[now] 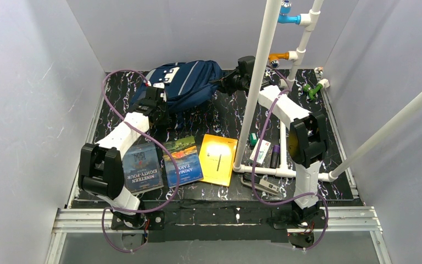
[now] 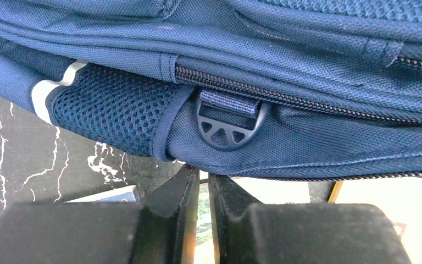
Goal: Pack the student bag
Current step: Unzip the student bag at the center of the board.
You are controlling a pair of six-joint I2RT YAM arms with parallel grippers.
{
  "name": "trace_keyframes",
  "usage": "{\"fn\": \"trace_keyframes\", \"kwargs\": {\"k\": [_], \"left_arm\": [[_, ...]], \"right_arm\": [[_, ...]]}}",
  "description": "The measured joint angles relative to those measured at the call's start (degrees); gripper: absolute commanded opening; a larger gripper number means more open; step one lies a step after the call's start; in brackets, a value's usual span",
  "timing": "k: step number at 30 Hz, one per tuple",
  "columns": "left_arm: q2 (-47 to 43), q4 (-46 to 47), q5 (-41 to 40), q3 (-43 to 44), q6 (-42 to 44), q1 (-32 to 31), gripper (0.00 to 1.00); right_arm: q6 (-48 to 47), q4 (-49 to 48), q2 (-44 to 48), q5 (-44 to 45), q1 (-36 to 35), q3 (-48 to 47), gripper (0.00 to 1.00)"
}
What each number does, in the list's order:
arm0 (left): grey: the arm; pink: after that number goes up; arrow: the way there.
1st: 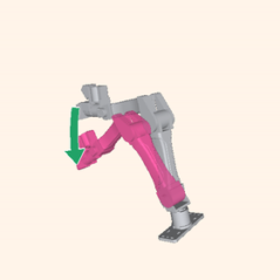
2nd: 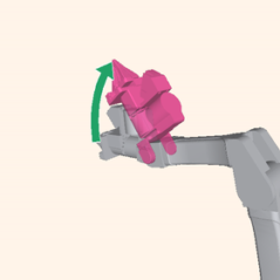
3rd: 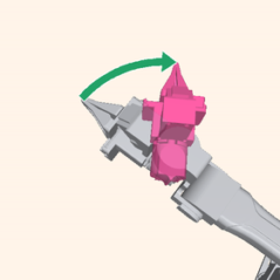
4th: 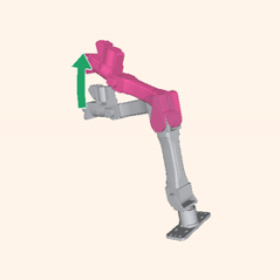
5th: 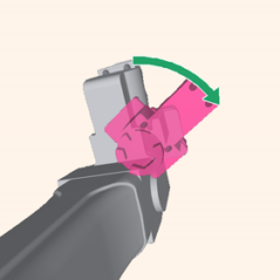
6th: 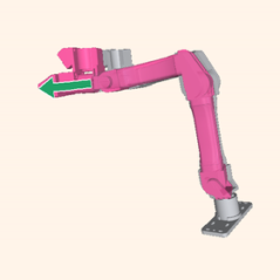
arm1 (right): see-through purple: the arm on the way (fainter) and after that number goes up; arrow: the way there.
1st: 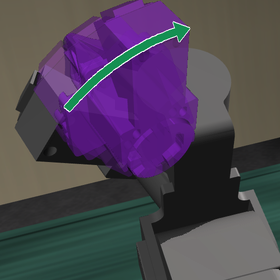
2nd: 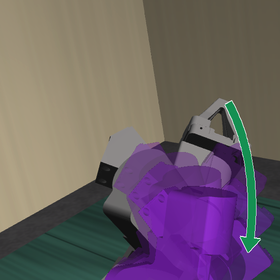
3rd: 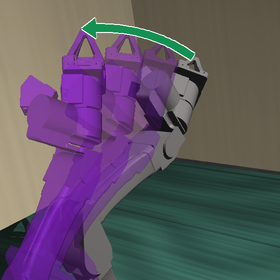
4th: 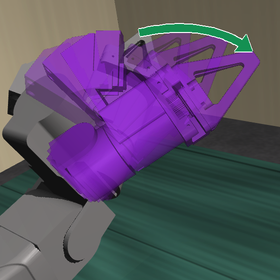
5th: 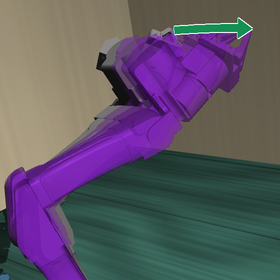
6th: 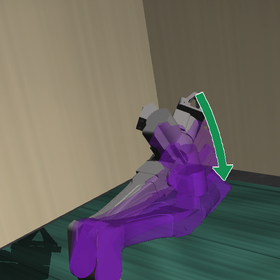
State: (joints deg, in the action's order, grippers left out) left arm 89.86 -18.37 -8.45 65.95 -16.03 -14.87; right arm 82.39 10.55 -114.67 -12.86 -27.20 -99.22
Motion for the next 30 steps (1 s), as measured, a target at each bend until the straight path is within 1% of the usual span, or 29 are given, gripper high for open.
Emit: {"fn": "trace_keyframes", "kwargs": {"k": [5, 15, 16, 18, 19, 20, 23, 27, 30], "left_arm": [[-0.35, -0.48, 0.02, 0.0, -0.04, -0.11, 0.0], [-4.83, -4.87, 4.48, 0.02, -0.48, -0.46, 0.0], [-5.07, -5.53, 4.92, 0.17, -0.55, -0.46, 0.06], [-5.22, -6.71, 5.84, 0.59, -0.74, -0.31, 0.37], [-5.31, -7.08, 6.97, 0.68, -0.87, -0.02, 0.51], [-5.44, -7.48, 8.55, 0.68, -1.14, 0.5, 0.58], [-6.27, -8.04, 14.16, 0.68, -2.05, 4.11, 0.66], [-8.79, -7.43, 22.12, 0.76, -2.54, 10.12, 0.7], [-9.94, -6.88, 29.4, 3.1, -2.4, 10.49, 0.79]], "right_arm": [[-0.07, 0.0, 0.0, 0.26, -0.15, 0.02, 0.01], [-0.98, -2.23, 0.74, 0.07, -0.26, 2.43, 0.01], [-1.33, -2.64, 0.74, -0.09, -0.24, 2.49, 0.01], [-1.86, -3.56, 0.74, -0.68, -0.17, 2.54, 0.01], [-2.25, -4.04, 0.74, -1.11, 0.04, 2.54, 0.01], [-2.56, -4.35, 0.74, -1.38, 0.2, 2.54, 0.01], [-3.76, -4.83, 0.74, -3.5, 0.96, 2.54, 0.01], [-6.97, -3.37, 0.11, -7.96, 2.73, 0.46, 0.01], [-10.86, -1.29, -1.22, -11.58, 3.78, -3.85, 0.01]]}}
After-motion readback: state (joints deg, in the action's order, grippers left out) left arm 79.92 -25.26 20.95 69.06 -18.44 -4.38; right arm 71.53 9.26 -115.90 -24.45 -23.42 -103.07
